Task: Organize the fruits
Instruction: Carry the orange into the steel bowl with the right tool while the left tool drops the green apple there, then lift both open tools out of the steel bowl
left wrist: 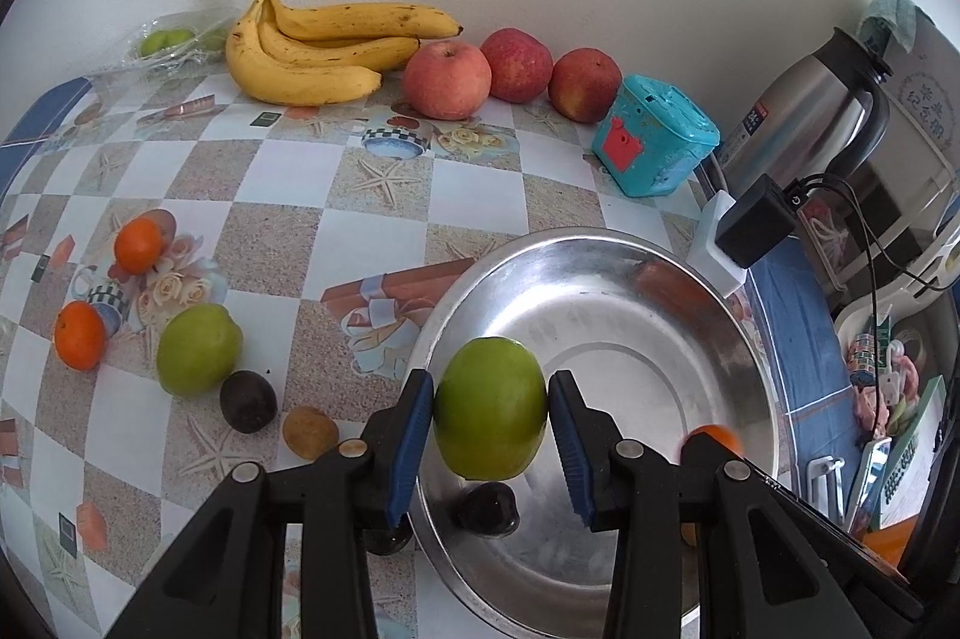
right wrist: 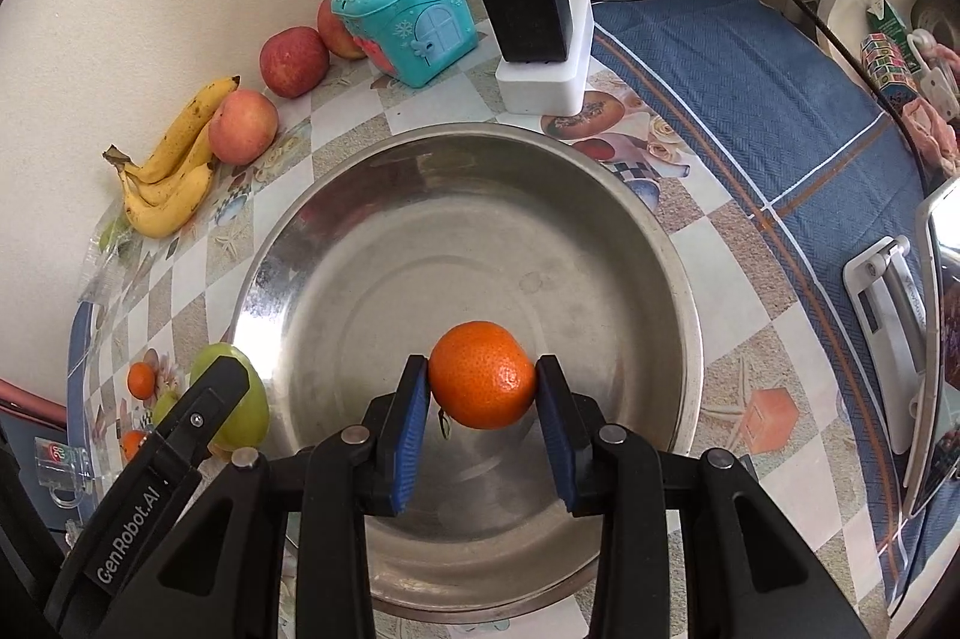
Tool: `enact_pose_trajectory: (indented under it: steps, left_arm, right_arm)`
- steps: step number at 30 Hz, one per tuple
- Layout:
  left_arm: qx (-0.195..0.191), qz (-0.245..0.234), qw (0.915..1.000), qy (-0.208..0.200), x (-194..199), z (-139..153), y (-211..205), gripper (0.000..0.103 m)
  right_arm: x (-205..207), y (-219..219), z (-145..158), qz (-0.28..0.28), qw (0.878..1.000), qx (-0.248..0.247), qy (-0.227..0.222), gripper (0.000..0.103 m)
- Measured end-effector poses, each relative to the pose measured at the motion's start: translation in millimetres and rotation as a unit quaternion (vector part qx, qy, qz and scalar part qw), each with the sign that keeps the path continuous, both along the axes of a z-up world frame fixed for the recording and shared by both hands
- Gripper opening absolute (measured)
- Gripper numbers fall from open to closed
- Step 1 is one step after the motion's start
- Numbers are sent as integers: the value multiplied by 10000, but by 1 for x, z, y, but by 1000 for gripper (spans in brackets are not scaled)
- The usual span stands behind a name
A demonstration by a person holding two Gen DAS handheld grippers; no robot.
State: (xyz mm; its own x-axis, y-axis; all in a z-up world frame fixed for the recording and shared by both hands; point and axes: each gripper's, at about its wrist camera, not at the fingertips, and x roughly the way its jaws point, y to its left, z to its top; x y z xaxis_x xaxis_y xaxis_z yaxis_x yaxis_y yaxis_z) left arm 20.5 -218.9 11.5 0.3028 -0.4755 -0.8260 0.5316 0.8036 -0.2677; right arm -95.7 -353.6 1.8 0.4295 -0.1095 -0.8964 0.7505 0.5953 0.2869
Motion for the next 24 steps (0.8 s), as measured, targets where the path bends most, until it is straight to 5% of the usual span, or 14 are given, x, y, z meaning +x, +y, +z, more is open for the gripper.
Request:
enact_pose_trajectory:
  steps: [12,17,24]
  left_arm:
    - [-93,26,10000,-13,3,14,8,51]
    - [5,165,9999,14,8,16,19,65]
    - [613,509,9967,-161,18,10,36,89]
  right_arm:
    - [1,3,10,63,9998,-206,38,47]
    - [4,9,17,147,9992,-341,132,57]
    - [7,20,21,336,9976,-487,349,65]
